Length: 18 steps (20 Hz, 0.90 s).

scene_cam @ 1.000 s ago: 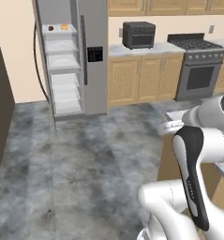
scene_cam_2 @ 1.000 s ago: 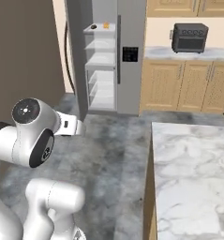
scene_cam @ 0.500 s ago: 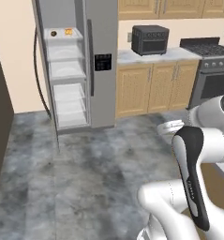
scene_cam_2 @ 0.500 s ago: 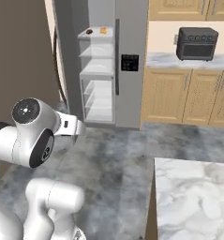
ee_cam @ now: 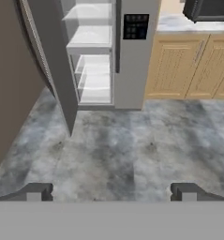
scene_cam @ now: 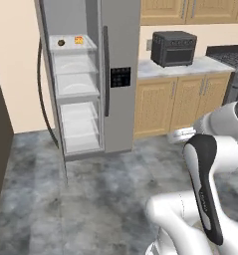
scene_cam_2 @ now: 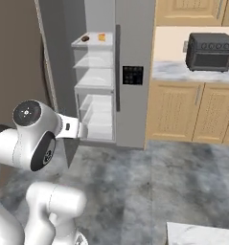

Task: Take the cheese, chicken drumstick, and potato from the fridge and place them on the plate on the dining counter to create an appetizer plate.

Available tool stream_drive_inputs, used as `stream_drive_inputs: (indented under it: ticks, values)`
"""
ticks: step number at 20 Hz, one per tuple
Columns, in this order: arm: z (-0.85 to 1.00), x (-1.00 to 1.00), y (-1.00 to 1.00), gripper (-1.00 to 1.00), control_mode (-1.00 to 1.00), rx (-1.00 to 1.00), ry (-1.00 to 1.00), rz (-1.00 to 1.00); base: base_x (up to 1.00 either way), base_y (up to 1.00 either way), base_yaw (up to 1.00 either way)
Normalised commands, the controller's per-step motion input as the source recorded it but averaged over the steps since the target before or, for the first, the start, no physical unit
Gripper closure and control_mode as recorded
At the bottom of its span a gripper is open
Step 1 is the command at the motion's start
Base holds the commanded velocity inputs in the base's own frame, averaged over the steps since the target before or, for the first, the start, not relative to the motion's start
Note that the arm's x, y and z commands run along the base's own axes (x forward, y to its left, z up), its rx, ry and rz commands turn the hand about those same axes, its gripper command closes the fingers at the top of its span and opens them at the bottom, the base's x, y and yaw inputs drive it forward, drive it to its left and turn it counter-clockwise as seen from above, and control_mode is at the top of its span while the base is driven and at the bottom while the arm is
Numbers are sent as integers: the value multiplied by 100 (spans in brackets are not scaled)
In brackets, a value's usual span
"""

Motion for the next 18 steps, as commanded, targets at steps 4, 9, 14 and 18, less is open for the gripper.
stream_drive_inputs:
  ticks: [4, 9, 14, 18]
  values:
    - [0, 0, 0, -100, 100, 0, 0, 0, 100, 44, 1]
    - [0, 0, 0, -100, 100, 0, 0, 0, 100, 39, 1]
    - [0, 0, 0, -100, 100, 0, 0, 0, 100, 19, 1]
    - [0, 0, 0, -100, 100, 0, 0, 0, 100, 3, 9]
